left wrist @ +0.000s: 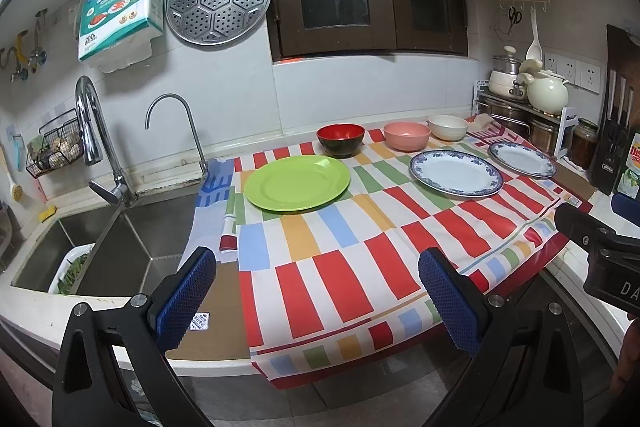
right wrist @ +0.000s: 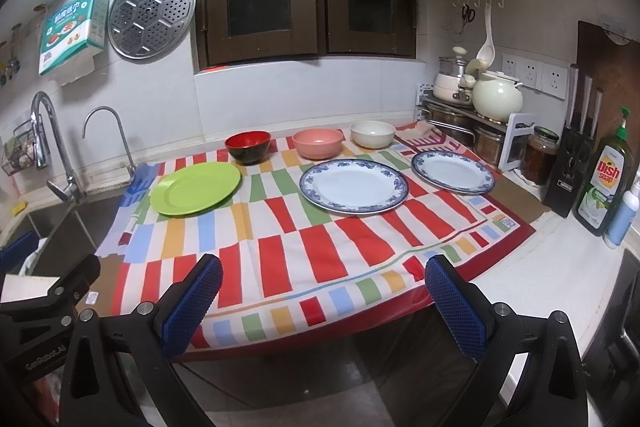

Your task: Organize plates and bowls

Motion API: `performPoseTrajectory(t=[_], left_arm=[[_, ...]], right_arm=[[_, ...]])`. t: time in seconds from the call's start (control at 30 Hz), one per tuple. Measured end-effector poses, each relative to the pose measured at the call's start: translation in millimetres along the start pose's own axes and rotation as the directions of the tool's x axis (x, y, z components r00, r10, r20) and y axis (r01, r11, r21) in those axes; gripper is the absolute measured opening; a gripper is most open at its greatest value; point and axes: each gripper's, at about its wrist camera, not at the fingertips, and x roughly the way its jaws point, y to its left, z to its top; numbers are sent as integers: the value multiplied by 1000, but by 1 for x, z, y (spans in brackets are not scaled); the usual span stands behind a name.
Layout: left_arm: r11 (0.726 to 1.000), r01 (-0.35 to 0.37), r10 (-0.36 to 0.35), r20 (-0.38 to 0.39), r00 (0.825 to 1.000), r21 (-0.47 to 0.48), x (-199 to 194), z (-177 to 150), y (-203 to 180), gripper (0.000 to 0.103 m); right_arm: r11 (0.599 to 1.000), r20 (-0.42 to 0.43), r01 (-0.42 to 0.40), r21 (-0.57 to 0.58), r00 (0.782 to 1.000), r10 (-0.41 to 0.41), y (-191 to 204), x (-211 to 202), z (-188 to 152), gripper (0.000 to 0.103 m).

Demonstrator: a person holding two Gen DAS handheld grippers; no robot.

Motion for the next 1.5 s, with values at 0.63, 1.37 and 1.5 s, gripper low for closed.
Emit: performPoseTrajectory(t=[0.63, 1.37, 1.5], left_arm=[[1000, 3, -3, 5, 1000, -4, 0, -3, 6, 103], [1000, -21, 21, -14, 1000, -9, 6, -3, 10, 103], [998, -51, 50, -32, 998, -22, 16, -2, 14, 103]], right_arm=[[1000, 5, -1, -14, 1000, 1, 6, -2, -4, 102], [1000, -15, -16, -20, 1000, 16, 11, 6, -4, 102], [999, -25, -31, -29, 999, 31, 14, 20, 0, 102]])
